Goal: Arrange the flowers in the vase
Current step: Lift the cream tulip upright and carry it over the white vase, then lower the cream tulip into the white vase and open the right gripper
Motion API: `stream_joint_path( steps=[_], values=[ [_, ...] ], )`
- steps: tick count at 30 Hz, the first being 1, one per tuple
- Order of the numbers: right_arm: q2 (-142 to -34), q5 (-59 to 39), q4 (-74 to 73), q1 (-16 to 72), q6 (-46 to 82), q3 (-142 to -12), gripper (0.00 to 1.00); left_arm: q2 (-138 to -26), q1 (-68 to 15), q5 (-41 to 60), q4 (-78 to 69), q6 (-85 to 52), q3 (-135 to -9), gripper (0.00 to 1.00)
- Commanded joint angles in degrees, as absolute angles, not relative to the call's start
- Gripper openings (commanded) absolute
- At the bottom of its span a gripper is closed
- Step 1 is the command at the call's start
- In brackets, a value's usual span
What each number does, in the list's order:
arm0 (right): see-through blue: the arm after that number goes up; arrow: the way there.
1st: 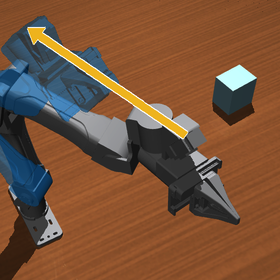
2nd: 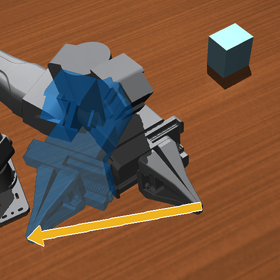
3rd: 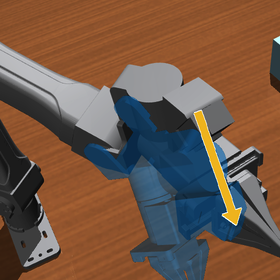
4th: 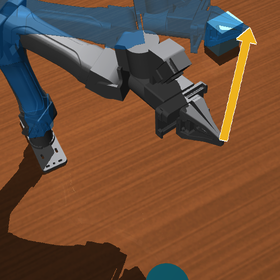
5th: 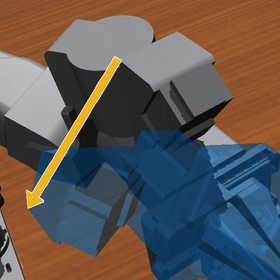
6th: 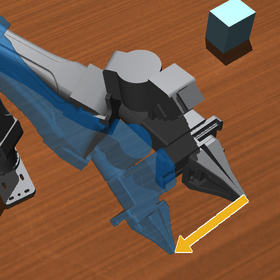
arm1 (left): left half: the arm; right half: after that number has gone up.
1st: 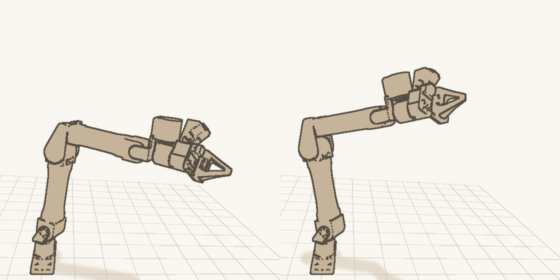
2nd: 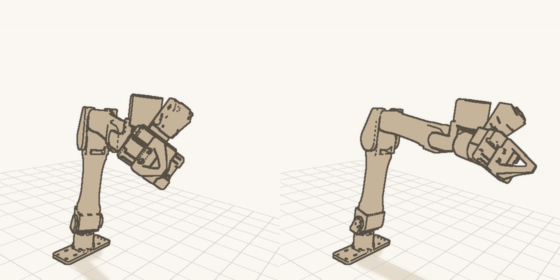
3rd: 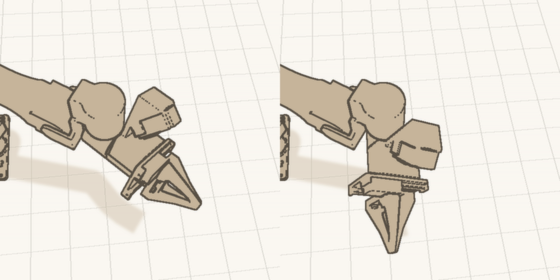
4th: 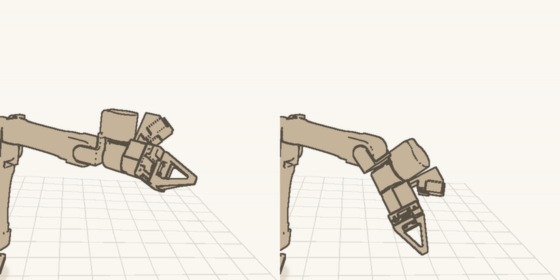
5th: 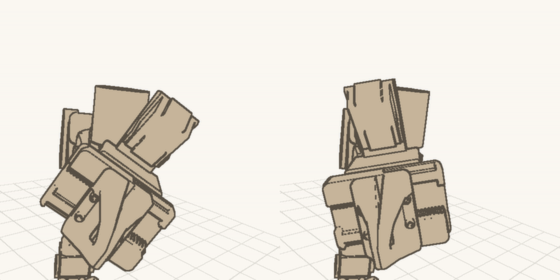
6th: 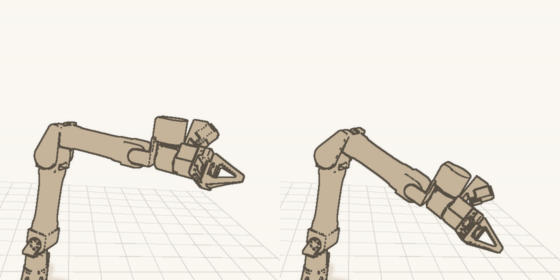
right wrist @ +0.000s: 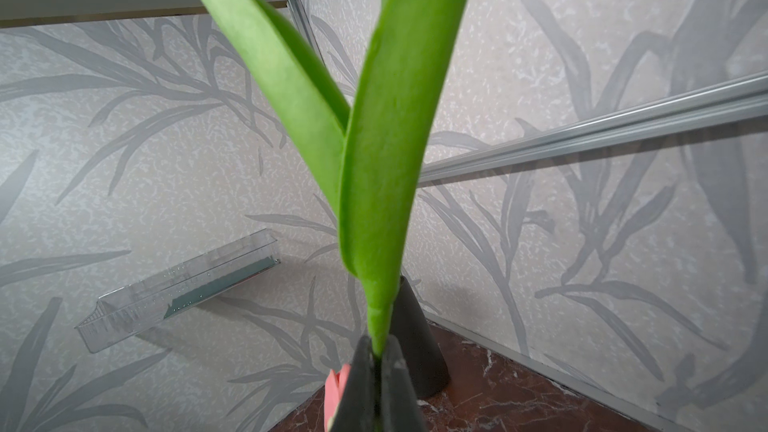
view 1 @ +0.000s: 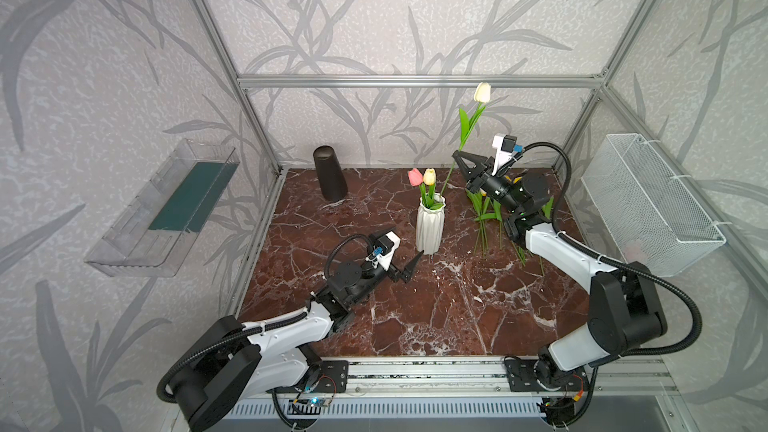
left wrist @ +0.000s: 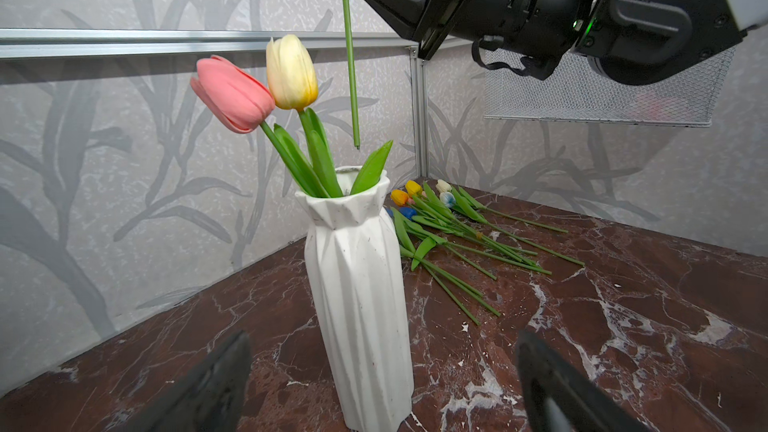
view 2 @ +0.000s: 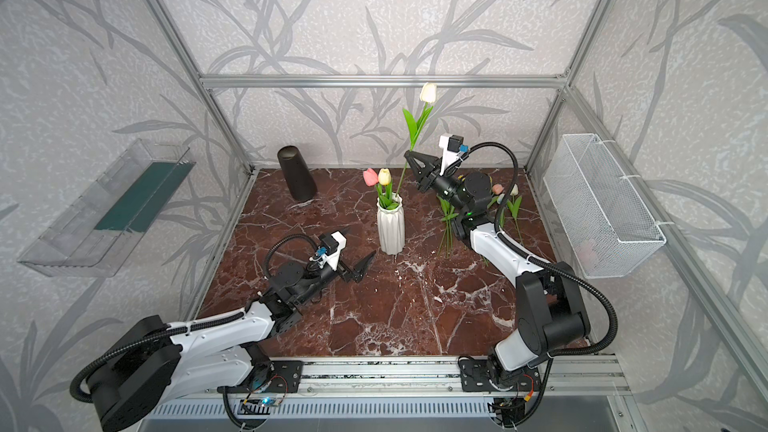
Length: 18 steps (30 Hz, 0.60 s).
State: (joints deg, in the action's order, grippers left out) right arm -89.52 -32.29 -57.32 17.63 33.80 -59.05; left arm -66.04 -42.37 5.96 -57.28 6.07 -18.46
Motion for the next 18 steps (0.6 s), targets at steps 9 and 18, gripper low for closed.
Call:
stream_joint_path(
  steps=[9, 18],
  values=[
    [-92.2, -34.5, -62.2, 19.8, 26.5, -53.6, 0.0, -67.7, -42.5, 7.3, -58.5, 6.9, -20.1, 0.99],
    [-91.9, -36.2, -63.8, 22.1, 21.5, -48.8, 0.0, -66.2, -42.5, 6.8, -57.8, 6.8, -19.3, 0.98]
  ],
)
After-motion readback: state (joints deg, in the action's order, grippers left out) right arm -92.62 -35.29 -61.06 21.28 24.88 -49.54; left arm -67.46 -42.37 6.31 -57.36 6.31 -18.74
